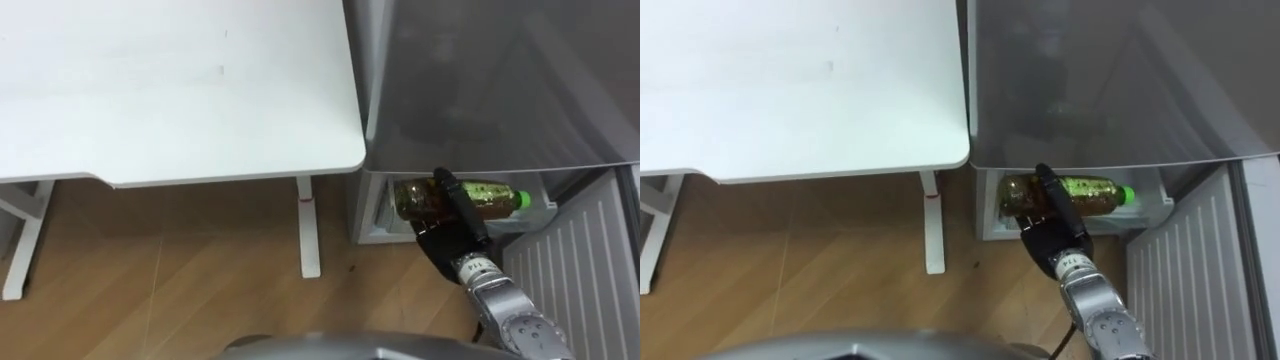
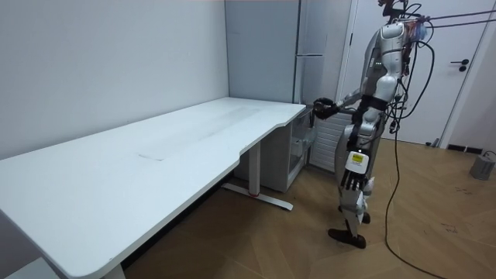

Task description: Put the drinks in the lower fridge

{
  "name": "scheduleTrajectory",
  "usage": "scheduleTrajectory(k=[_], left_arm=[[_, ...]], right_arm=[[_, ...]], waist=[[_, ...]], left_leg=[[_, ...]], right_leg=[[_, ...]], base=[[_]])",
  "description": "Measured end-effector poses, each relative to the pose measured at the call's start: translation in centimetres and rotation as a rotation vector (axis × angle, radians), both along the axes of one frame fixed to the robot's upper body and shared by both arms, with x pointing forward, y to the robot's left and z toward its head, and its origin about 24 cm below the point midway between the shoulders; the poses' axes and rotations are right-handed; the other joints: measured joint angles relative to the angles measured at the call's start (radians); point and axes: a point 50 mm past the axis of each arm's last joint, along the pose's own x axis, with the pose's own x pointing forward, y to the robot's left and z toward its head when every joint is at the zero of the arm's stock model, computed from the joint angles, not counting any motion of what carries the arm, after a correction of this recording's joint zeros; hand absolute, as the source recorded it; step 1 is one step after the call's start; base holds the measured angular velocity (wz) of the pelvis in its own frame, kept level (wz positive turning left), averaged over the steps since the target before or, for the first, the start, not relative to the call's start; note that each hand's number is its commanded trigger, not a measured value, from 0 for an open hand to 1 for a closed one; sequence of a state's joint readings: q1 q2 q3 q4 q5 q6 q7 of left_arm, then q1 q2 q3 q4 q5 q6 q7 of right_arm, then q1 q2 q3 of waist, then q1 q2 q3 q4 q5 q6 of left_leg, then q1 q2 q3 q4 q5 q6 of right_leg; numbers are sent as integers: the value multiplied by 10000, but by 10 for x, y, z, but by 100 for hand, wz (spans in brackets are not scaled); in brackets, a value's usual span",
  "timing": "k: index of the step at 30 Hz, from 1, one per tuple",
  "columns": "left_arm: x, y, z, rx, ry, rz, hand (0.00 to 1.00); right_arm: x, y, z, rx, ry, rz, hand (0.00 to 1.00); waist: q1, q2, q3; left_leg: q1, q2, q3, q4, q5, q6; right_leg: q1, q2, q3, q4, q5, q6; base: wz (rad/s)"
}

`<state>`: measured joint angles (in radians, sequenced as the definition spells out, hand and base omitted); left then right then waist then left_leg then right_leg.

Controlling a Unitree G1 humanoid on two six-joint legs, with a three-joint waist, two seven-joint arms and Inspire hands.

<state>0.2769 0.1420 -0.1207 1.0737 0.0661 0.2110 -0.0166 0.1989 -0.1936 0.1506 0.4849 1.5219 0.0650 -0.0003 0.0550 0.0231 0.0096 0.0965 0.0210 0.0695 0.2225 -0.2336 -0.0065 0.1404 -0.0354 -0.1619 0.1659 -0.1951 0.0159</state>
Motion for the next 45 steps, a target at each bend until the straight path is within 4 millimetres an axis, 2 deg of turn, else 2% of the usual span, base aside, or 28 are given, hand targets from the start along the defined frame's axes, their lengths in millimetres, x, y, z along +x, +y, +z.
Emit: scheduleTrajectory(k=[4, 9, 15, 20, 23, 24, 27, 28, 32, 37, 39, 41, 43, 45], left_arm=[[-4, 0, 0, -155, 88, -92, 0], [-7, -2, 1, -541, 136, -38, 0], [3, 1, 3, -526, -391, -4, 0], [24, 15, 7, -123, -936, -244, 0], [42, 19, 7, 28, -1247, -401, 0], [45, 20, 7, 59, -1276, -447, 0], [59, 28, 10, 488, -1766, -452, 0], [69, 29, 12, 636, -2060, -447, 0], [96, 31, 16, 830, -2847, -185, 0], [109, 28, 18, 622, -3537, 574, 0], [111, 27, 18, 619, -3592, 809, 0], [115, 28, 18, 619, -3635, 879, 0], [118, 29, 19, 618, -3697, 917, 0], [119, 31, 20, 611, -3808, 1002, 0]], right_arm=[[-3, -11, -4, -128, 227, -475, 100], [3, -24, -6, -226, 414, -1114, 100], [22, -34, -1, -146, 130, -1742, 100], [46, -34, 3, 169, 18, -1868, 100], [59, -34, 4, 190, -199, -1817, 100], [62, -34, 4, 179, -229, -1803, 100], [77, -39, 11, 41, -530, -1767, 100], [84, -43, 16, -91, -778, -1727, 100], [99, -61, 29, -533, -1382, -1596, 100], [114, -68, 40, -570, -1635, -1670, 100], [118, -70, 43, -566, -1718, -1760, 100], [127, -72, 52, -589, -2100, -1764, 100], [131, -74, 57, -692, -2143, -1799, 100], [128, -79, 54, -962, -1586, -1893, 100]], waist=[[-118, 52, -14], [-242, 32, -15], [-243, -37, -17], [-271, -241, -64], [-353, -342, 22], [-365, -338, 26], [-386, -253, 65], [-367, -149, 101], [-282, -62, 130], [-217, -92, 167], [-213, -142, 200], [-182, -209, 285], [-177, -245, 317], [33, -265, 337]], left_leg=[[-50, -8, -84, 9, 3, -3], [-70, -27, -188, 5, 6, -4], [-297, -75, -330, 82, 26, 15], [-1103, -108, -424, 188, 215, 33], [-1611, -109, -429, 447, 279, 65], [-1733, -109, -428, 521, 281, 69], [-2392, -103, -445, 761, 320, 135], [-2726, -101, -448, 864, 354, 173], [-3567, -228, -459, 942, 705, 286], [-4299, -409, -502, 1208, 863, 342], [-4561, -496, -539, 1269, 939, 356], [-5266, -521, -531, 1717, 940, 353], [-5804, -520, -564, 2125, 909, 337], [-6192, -501, -590, 2458, 830, 289]], right_leg=[[0, -13, -139, 4, -26, -4], [7, -24, -193, -12, -34, -5], [-186, -75, -319, 21, -41, 3], [-944, -112, -357, 247, 3, -41], [-1415, -139, -366, 431, 103, -59], [-1505, -143, -360, 461, 128, -60], [-2155, -154, -338, 596, 220, -46], [-2464, -156, -335, 622, 303, -20], [-3410, -342, -383, 1154, 457, -31], [-4426, -613, -357, 1998, 233, 18], [-4814, -722, -348, 2348, 168, -13], [-5582, -828, -349, 2922, 19, -26], [-6092, -868, -360, 3336, -74, -59], [-6488, -872, -346, 3661, -144, -136]], base=[[10], [3], [7], [5], [0], [0], [0], [0], [7], [5], [8], [6], [8], [2]])
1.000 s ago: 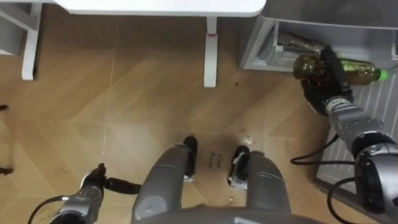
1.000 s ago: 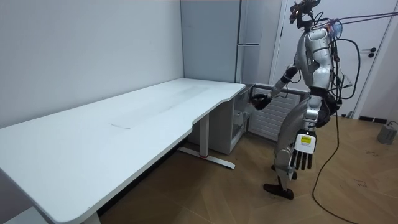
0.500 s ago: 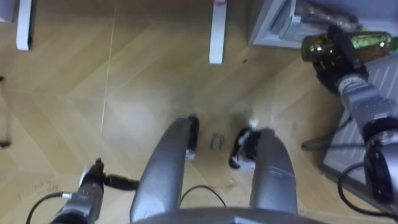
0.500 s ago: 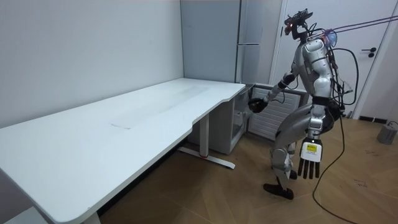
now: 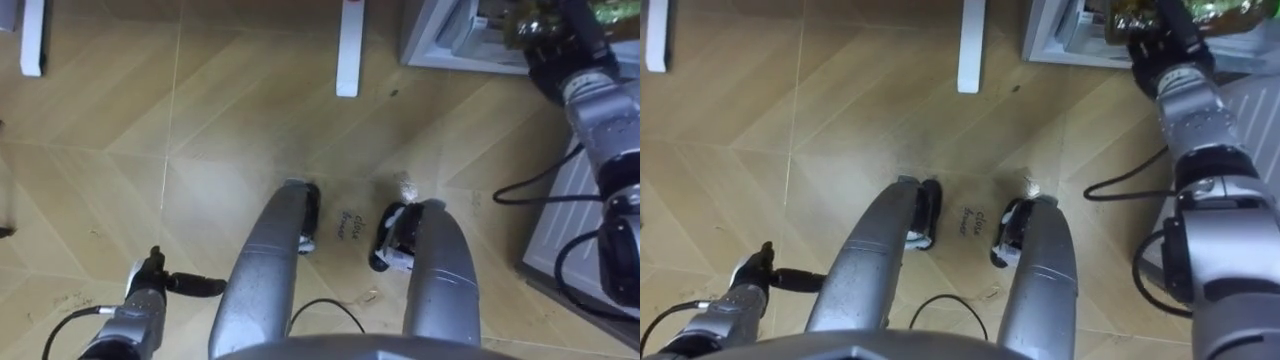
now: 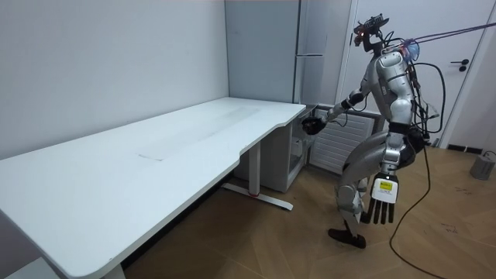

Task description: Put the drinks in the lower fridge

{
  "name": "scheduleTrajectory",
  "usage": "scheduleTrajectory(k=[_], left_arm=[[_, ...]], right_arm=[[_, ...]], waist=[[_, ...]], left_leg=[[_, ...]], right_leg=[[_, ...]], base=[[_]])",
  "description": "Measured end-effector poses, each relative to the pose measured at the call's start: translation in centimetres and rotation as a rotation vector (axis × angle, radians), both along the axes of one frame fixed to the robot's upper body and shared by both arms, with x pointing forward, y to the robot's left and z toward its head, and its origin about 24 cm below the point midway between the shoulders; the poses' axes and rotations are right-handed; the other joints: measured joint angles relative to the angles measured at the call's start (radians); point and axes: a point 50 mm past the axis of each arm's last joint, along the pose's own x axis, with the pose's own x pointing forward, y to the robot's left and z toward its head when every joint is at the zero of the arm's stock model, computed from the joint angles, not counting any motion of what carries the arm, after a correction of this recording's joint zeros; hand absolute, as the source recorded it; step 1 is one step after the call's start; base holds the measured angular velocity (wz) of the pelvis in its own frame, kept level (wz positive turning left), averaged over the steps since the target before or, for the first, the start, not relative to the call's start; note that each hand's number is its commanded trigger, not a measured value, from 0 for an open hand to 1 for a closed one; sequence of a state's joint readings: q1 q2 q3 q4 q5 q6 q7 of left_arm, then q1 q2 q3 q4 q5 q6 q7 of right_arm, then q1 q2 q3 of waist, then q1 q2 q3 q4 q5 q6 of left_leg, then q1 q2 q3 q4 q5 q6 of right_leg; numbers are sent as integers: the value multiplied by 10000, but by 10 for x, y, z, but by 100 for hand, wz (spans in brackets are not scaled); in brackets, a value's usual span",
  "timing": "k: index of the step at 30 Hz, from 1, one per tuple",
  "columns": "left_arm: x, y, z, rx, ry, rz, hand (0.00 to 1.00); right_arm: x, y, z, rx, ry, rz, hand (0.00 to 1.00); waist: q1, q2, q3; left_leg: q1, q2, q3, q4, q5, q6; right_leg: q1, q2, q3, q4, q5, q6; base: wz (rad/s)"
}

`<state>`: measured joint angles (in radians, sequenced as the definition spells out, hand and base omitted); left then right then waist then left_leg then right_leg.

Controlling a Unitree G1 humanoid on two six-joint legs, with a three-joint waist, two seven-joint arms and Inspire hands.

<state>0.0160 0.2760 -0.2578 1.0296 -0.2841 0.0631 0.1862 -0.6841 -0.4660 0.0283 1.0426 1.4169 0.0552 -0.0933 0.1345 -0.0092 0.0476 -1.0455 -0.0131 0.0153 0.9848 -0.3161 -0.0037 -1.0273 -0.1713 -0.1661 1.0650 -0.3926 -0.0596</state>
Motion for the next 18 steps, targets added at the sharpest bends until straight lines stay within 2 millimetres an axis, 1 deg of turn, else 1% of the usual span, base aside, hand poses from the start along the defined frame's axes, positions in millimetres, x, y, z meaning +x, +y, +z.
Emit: scheduleTrajectory(k=[2, 4, 10, 11, 12, 18], left_arm=[[-6, 2, 0, 30, 54, 6, 0], [-8, 4, 0, 61, 84, 9, 0], [-12, 4, 0, -133, 96, 323, 0], [-13, 4, 0, -142, 87, 341, 0], [-13, 4, 0, -143, 77, 336, 0], [-12, 4, 1, -135, 61, 295, 0]], right_arm=[[4, -2, 10, -75, -216, -72, 100], [5, -5, 13, -80, -282, -158, 100], [5, -4, 14, 251, -271, -329, 100], [6, -4, 14, 315, -292, -345, 17], [6, -4, 14, 346, -302, -354, 0], [5, -5, 13, 765, -402, -494, 0]], waist=[[-45, 0, 0], [-77, -1, 0], [-155, -2, 0], [-177, -6, 2], [-184, -6, 2], [-239, -12, 5]], left_leg=[[-40, -5, 44, 77, -31, 39], [-52, -2, 62, 121, -39, 46], [-63, -4, 67, 174, -50, 41], [-61, -18, 78, 193, -50, 41], [-61, -25, 87, 206, -50, 42], [-68, -12, 92, 340, -66, 22]], right_leg=[[-48, -37, 12, 92, -19, 5], [-45, -43, 15, 141, -79, 34], [-45, -78, -6, 214, -110, 20], [-45, -116, -11, 258, -122, 9], [-46, -134, -12, 287, -135, 9], [-42, -204, -20, 425, -192, -16]], base=[[2], [6], [1], [4], [5], [0]])
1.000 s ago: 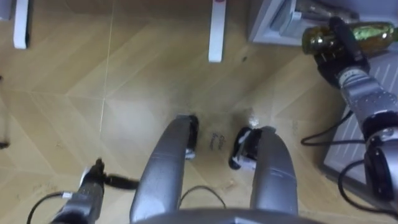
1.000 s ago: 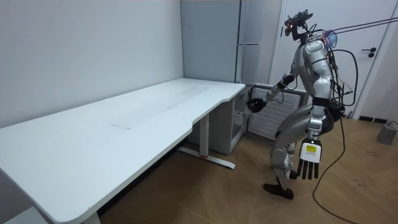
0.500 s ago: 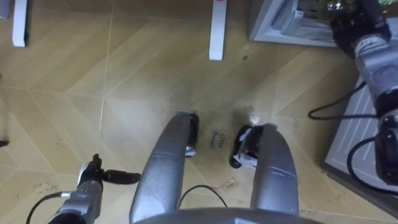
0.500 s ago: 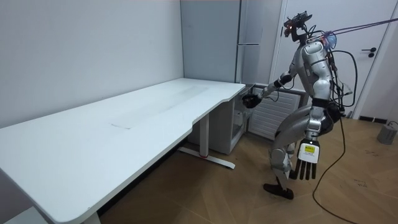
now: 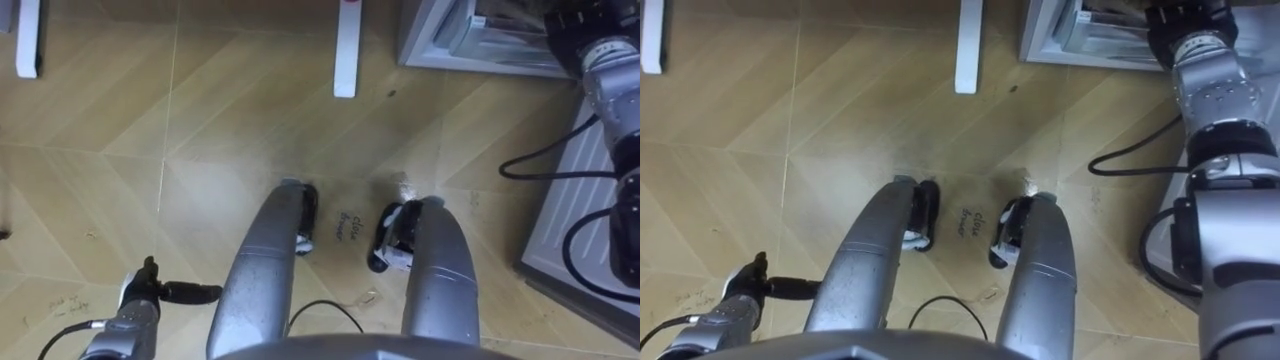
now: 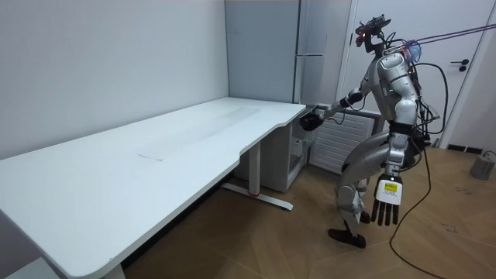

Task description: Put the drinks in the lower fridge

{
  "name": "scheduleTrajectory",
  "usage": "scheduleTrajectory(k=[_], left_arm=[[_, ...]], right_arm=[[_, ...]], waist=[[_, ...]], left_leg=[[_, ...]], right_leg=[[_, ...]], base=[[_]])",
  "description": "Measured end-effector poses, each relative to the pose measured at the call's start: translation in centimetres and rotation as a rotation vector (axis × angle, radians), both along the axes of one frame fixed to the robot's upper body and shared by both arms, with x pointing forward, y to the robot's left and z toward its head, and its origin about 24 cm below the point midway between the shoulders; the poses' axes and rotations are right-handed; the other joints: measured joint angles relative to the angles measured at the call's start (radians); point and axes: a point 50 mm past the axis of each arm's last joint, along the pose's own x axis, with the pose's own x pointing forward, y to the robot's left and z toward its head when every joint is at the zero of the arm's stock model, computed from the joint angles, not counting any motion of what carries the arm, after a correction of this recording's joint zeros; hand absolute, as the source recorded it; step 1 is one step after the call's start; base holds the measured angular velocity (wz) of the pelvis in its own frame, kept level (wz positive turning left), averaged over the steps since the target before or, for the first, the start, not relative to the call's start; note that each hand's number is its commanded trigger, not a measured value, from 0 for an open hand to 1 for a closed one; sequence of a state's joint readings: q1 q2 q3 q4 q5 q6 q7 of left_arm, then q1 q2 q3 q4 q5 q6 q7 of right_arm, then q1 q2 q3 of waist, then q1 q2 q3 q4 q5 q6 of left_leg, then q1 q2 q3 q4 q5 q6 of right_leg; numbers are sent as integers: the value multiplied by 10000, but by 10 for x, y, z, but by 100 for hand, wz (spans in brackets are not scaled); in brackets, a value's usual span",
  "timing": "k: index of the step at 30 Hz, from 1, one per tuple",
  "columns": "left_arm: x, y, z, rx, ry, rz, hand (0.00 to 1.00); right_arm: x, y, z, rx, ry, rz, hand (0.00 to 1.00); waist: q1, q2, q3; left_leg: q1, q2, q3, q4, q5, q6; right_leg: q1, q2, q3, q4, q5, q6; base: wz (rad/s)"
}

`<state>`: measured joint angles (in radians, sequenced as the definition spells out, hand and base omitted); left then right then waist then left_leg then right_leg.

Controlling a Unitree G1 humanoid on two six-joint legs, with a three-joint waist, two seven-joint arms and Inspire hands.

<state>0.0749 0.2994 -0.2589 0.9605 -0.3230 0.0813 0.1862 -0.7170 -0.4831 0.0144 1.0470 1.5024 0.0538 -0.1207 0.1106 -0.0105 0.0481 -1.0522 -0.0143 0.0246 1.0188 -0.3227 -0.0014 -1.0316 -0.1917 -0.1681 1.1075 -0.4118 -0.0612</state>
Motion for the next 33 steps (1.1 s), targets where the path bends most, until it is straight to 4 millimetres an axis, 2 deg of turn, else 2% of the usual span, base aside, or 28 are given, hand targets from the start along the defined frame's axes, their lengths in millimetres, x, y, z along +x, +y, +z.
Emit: scheduleTrajectory(k=[17, 22, 29, 33], left_arm=[[-5, -2, 1, -120, -2, -65, 0], [-1, 3, 4, 27, -230, -170, 0], [-9, 3, 3, -121, -99, 7, 0], [-16, 4, 2, -114, 119, 63, 0]], right_arm=[[-9, -8, -14, 342, 507, -329, 0], [-8, -10, -12, 322, 234, -274, 0], [-11, -11, -16, 472, 319, -349, 0], [-14, -13, -22, 463, 528, -409, 0]], waist=[[7, -9, 1], [21, -136, 12], [55, -155, 0], [48, -158, 2]], left_leg=[[15, -38, -11, 101, -65, 5], [86, -46, -11, 85, -69, 15], [558, 0, -9, -304, -57, 38], [784, -16, 12, -512, -6, 130]], right_leg=[[18, 3, -2, 83, -44, 12], [102, 10, 5, 41, -47, 28], [645, 36, -125, -463, 56, 201], [879, 38, -135, -695, 127, 201]], base=[[0], [0], [0], [0]])
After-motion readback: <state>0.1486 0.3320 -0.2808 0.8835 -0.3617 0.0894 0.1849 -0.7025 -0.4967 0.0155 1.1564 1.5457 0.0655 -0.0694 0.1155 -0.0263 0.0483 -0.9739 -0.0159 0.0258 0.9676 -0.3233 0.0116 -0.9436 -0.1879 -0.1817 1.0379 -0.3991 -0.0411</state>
